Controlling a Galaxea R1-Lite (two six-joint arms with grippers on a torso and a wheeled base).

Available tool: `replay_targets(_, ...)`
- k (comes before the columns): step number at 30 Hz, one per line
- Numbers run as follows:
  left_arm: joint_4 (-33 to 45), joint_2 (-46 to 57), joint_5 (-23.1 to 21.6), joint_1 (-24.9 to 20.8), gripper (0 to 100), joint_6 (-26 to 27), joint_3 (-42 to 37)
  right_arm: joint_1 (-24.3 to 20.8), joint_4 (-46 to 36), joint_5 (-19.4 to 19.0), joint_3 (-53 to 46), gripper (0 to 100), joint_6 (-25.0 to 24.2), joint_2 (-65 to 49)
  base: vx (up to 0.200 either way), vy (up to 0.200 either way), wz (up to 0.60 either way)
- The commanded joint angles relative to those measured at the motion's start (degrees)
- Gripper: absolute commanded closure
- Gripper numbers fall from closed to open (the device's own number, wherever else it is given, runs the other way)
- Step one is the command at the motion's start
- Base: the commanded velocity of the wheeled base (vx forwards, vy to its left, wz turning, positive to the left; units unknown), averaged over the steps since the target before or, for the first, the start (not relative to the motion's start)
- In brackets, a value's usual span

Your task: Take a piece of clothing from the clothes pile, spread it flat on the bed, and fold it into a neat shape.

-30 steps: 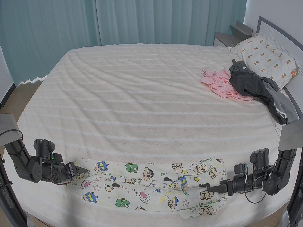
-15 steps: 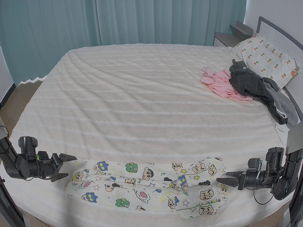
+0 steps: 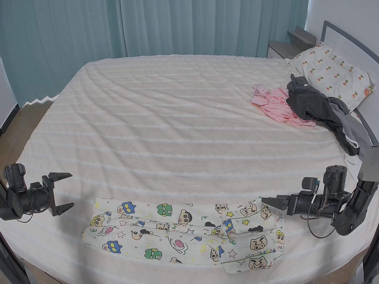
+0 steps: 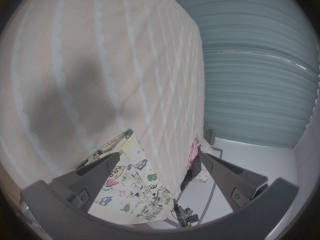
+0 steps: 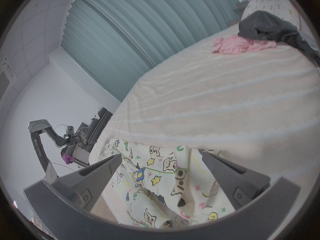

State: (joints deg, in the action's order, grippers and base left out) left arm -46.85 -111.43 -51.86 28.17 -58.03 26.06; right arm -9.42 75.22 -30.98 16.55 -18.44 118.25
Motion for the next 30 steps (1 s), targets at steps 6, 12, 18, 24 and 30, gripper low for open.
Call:
replay_targets(6, -15.9, -2.1, -4.1, 2.8, 0, 0.1, -8.1, -6.0, -16.9, 3.0, 13.4, 0, 1.6, 1.2, 0.000, 0.000, 0.00)
replay_targets(12, -17.2, -2.6, -4.1, 2.8, 0, 0.2, -8.6, -5.0, -17.3, 5.3, 12.7, 100, 3.0, 2.4, 0.000, 0.000, 0.00)
replay_targets(18, -17.3, -2.6, -4.1, 2.8, 0, 0.2, -8.6, -3.1, -17.2, 6.8, 11.0, 100, 5.7, 4.4, 0.000, 0.000, 0.00)
replay_targets(24, -17.3, -2.6, -4.1, 2.8, 0, 0.2, -8.6, -3.1, -16.7, 7.7, 9.6, 100, 7.7, 4.9, 0.000, 0.000, 0.00)
replay_targets(30, -17.3, -2.6, -4.1, 2.8, 0, 0.3, -8.6, -3.4, -16.7, 8.2, 9.5, 100, 7.7, 4.5, 0.000, 0.000, 0.00)
